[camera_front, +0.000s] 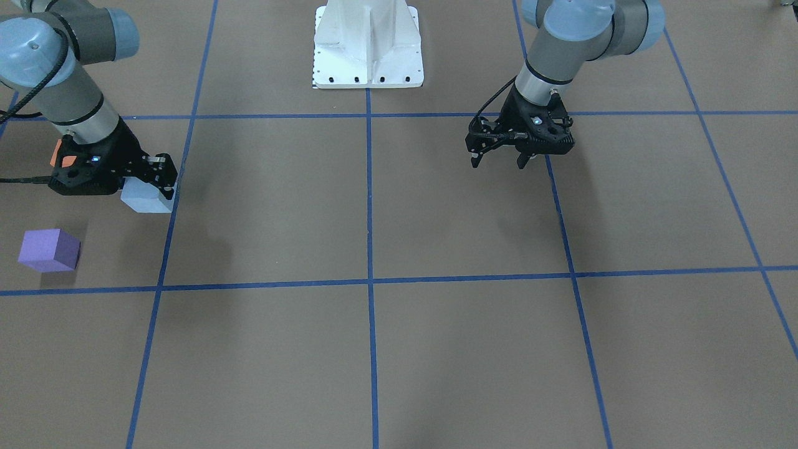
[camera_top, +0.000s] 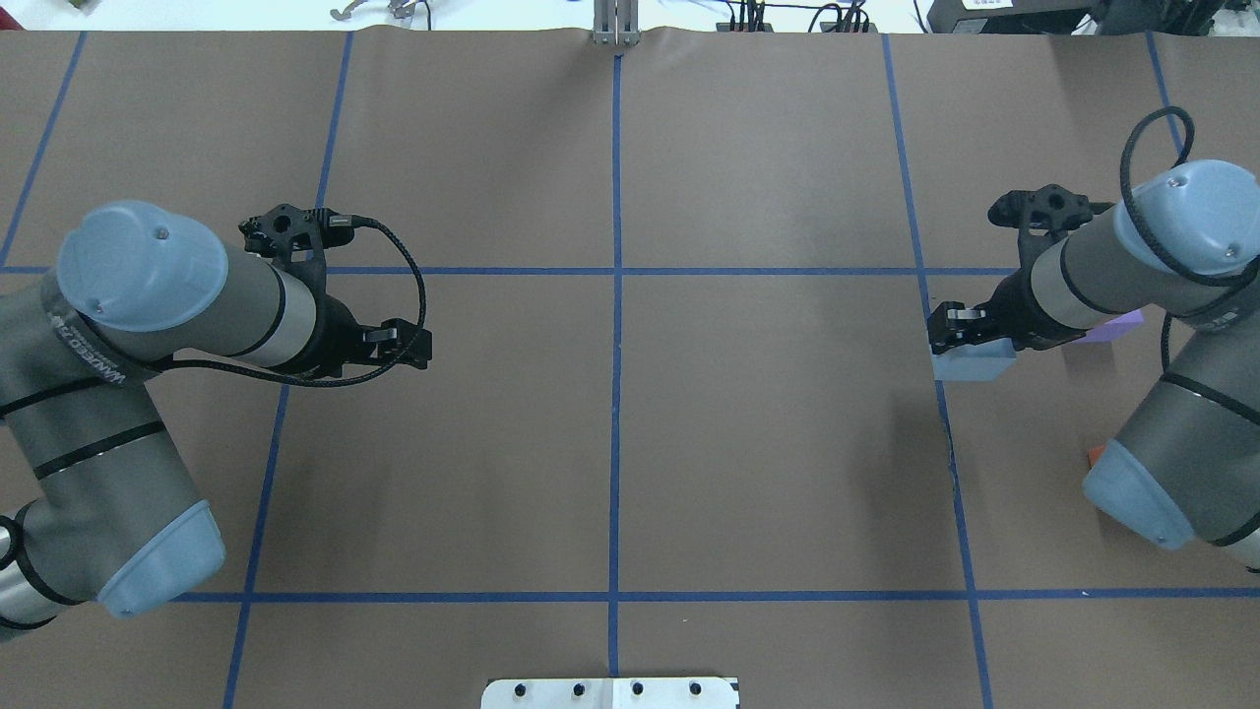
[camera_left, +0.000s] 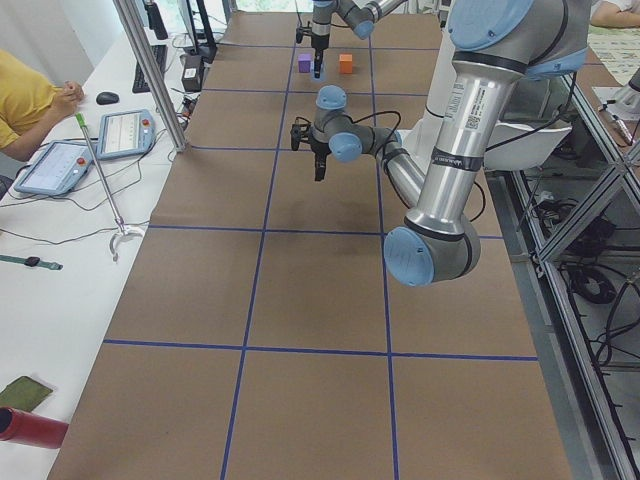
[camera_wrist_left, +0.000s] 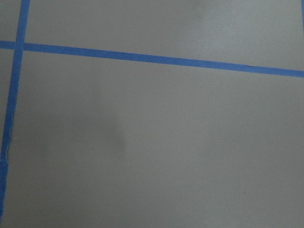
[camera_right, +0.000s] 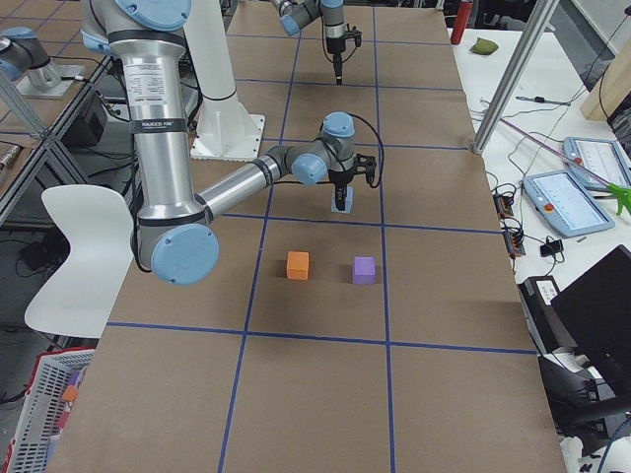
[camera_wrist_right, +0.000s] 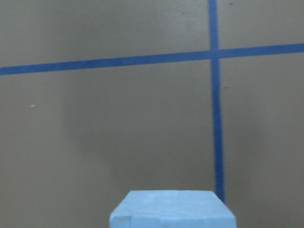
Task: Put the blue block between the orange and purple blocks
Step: 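Carry the light blue cube with the right gripper toward the purple cube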
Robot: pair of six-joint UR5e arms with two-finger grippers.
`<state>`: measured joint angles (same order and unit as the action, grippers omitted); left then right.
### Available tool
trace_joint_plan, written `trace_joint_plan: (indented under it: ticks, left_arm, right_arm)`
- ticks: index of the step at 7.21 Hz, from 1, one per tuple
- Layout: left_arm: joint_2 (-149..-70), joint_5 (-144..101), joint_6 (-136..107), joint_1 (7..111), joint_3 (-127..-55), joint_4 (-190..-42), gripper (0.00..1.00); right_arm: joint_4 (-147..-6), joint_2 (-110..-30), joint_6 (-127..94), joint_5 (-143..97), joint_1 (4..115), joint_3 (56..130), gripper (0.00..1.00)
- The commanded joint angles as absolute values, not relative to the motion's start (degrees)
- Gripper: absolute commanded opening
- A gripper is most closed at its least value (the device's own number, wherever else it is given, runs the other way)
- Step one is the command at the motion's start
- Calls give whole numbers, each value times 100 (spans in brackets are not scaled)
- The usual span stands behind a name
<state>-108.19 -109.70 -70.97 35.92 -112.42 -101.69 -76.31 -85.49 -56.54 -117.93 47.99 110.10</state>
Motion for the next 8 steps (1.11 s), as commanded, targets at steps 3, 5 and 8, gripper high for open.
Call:
trace_joint_plan:
  ticks: [3,5,8]
  left_arm:
    - [-10819,-10960,-7128,3569,-11232,-10169,100]
    - [-10819,-10960,-7128,3568,-11232,-10169,100]
    - [-10828,-10960,-7154,3568,-11241,-10169,100]
  right_arm:
    - [-7006,-9439,-4510,-12654,5869,10540,6]
    - [-6996,-9685,-3588,-12823,6117,10223,7]
    - [-6996,-9634,-3595,-13025,6100,10020,14]
